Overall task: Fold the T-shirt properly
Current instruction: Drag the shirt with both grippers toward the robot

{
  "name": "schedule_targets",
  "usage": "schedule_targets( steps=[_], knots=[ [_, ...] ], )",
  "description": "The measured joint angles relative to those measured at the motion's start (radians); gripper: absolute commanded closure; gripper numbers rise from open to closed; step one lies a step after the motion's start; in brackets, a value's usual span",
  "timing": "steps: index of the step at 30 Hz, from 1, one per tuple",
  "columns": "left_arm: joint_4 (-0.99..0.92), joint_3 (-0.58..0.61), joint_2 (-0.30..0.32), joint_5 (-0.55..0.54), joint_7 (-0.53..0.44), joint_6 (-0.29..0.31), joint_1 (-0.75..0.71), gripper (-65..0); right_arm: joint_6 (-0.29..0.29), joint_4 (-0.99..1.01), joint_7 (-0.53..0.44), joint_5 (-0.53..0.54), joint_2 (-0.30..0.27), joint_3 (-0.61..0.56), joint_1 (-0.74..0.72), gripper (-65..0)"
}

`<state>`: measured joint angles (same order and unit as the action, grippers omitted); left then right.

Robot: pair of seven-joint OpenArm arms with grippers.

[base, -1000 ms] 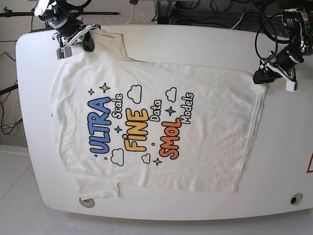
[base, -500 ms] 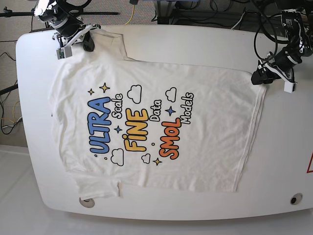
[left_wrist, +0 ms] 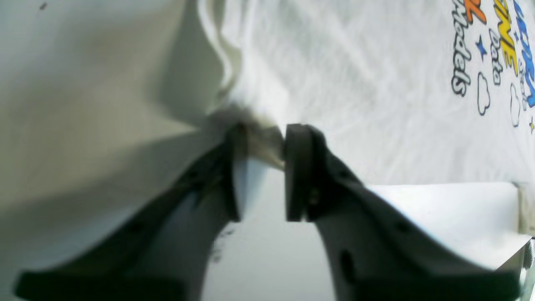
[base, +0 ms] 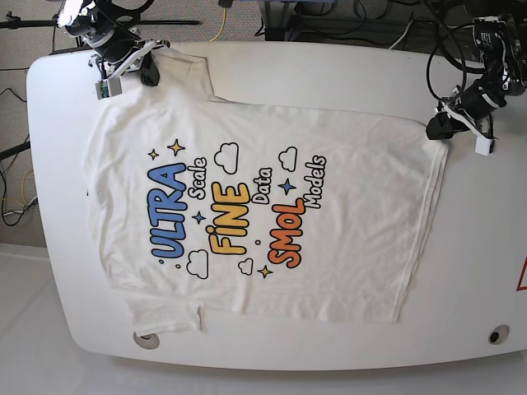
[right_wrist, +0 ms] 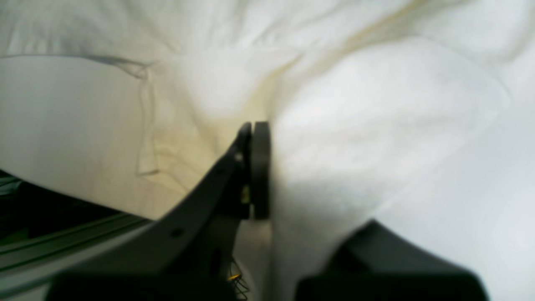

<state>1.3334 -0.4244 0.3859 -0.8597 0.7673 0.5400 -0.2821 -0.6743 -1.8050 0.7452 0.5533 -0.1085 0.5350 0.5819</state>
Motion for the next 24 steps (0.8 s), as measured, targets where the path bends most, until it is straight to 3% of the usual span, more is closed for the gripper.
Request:
schedule_targets(
  steps=[3,24],
  knots=[
    [-0.002,0.000,0.000,0.003,0.000,0.000,0.000,0.0,0.000,0.000,0.000,0.000,0.000,0.000,0.000,0.0],
    [0.030,-0.016,0.006,-0.030,-0.035,0.019,-0.109,0.0,-0.007,-0.008,0.011,0.012,0.001,0.004,0.018,0.0]
  ],
)
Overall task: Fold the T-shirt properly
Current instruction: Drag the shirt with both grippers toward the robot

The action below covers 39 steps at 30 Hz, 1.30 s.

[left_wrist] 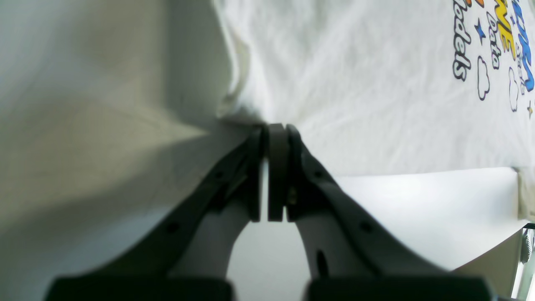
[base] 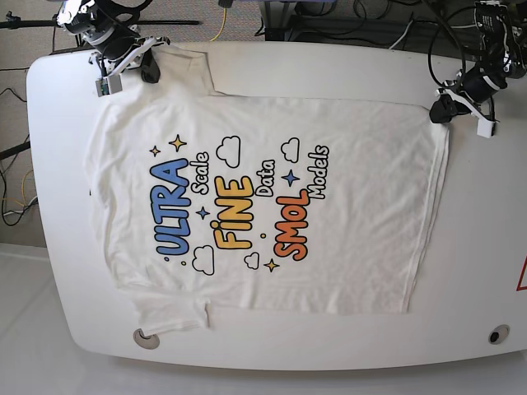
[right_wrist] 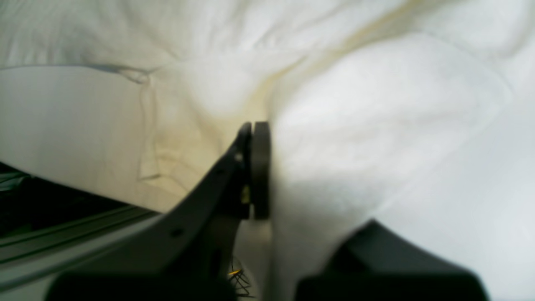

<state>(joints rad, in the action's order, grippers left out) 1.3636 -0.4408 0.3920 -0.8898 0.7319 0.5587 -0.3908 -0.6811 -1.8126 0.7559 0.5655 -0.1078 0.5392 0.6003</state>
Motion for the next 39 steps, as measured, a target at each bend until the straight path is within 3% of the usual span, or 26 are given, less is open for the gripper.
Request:
schedule_targets(
  steps=[16,28,39],
  knots=[
    [0.033,-0.010,0.013,-0.012,-0.014,0.007,-0.077,0.0,-0.001,-0.040,0.002,-0.006,0.000,-0.001,0.057,0.0],
    [0.168,-0.010,0.052,-0.002,0.064,-0.005,-0.157,0.0,-0.011,-0.105,0.000,0.004,0.003,0.079,0.121,0.0],
    [0.218,-0.015,0.044,-0.005,0.112,0.010,-0.196,0.0,-0.010,-0.156,0.012,-0.010,0.013,0.142,0.149,0.0]
  ],
)
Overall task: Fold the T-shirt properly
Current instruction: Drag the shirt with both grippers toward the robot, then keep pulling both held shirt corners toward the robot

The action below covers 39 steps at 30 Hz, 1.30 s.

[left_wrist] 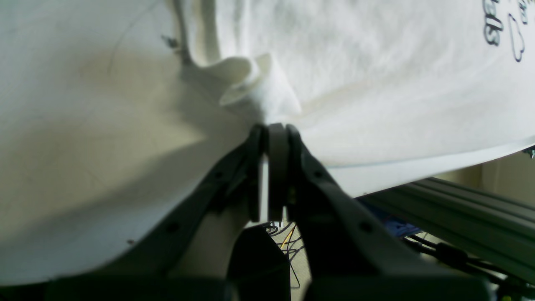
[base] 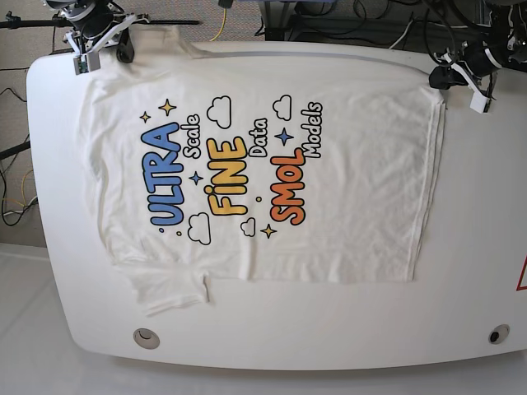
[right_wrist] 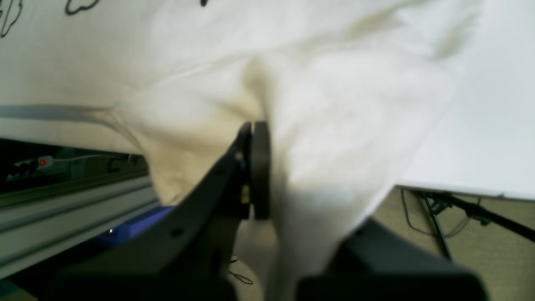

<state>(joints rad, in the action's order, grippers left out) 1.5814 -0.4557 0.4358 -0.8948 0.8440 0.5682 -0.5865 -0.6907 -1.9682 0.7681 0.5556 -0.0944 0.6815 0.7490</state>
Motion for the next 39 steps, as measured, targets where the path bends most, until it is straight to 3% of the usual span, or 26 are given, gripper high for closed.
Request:
schedule_targets(
  steps=[10,20,24,39],
  knots=[
    [0.005,-0.039,-0.016,-0.004,-0.032,0.002,0.032,-6.4,-0.002,0.021,-0.008,0.008,-0.005,-0.021,-0.020,0.0],
    [0.014,-0.068,-0.005,-0.011,-0.033,0.009,0.049,-0.8,-0.002,-0.016,-0.011,-0.011,-0.006,-0.035,-0.053,0.0],
    [0.060,-0.092,-0.008,-0.077,-0.030,0.015,0.000,-0.4,-0.002,-0.070,0.002,-0.031,-0.003,-0.032,-0.044,0.0],
    [0.101,-0.125,-0.009,-0.077,-0.025,0.016,-0.078,0.0,-0.002,-0.117,0.011,-0.028,0.002,-0.027,-0.026,0.0]
  ],
)
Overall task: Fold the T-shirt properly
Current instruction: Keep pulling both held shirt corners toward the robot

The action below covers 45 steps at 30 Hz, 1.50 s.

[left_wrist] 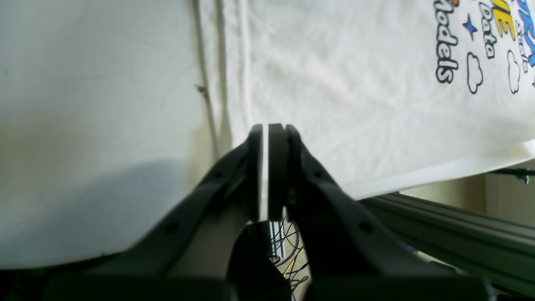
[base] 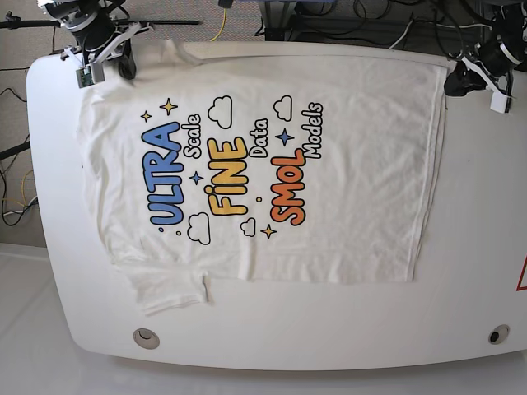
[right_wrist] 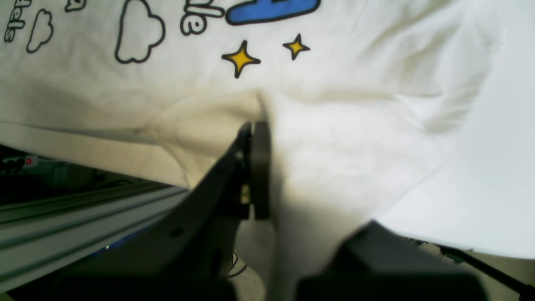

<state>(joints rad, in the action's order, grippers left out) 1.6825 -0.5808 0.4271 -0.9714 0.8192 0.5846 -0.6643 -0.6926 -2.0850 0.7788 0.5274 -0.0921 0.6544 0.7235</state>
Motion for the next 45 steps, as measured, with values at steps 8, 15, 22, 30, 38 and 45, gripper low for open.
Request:
schedule_targets(
  steps=[8,15,22,30,38,45],
  knots=[
    [-0.040,0.012,-0.002,0.021,-0.004,-0.007,0.116,0.0,-0.002,0.062,0.008,-0.002,-0.008,-0.003,-0.118,0.0],
    [-0.062,0.026,-0.003,0.058,0.019,-0.035,0.230,0.0,-0.003,0.130,-0.001,0.005,-0.021,-0.006,-0.195,0.0],
    [-0.037,0.018,-0.002,0.050,0.030,-0.034,0.235,0.0,0.003,0.144,0.002,0.000,-0.022,-0.006,-0.219,0.0],
    [0.047,0.014,-0.002,0.035,0.049,-0.026,0.209,0.0,0.004,0.126,0.006,-0.003,-0.036,-0.012,-0.219,0.0],
    [0.079,0.012,-0.024,0.050,0.080,-0.034,0.224,-1.0,0.011,0.120,0.044,0.008,-0.024,-0.015,-0.239,0.0],
    [0.089,0.010,-0.022,0.035,0.071,-0.030,0.238,-1.0,0.014,0.109,0.038,0.082,-0.039,0.017,-0.240,0.0]
  ],
)
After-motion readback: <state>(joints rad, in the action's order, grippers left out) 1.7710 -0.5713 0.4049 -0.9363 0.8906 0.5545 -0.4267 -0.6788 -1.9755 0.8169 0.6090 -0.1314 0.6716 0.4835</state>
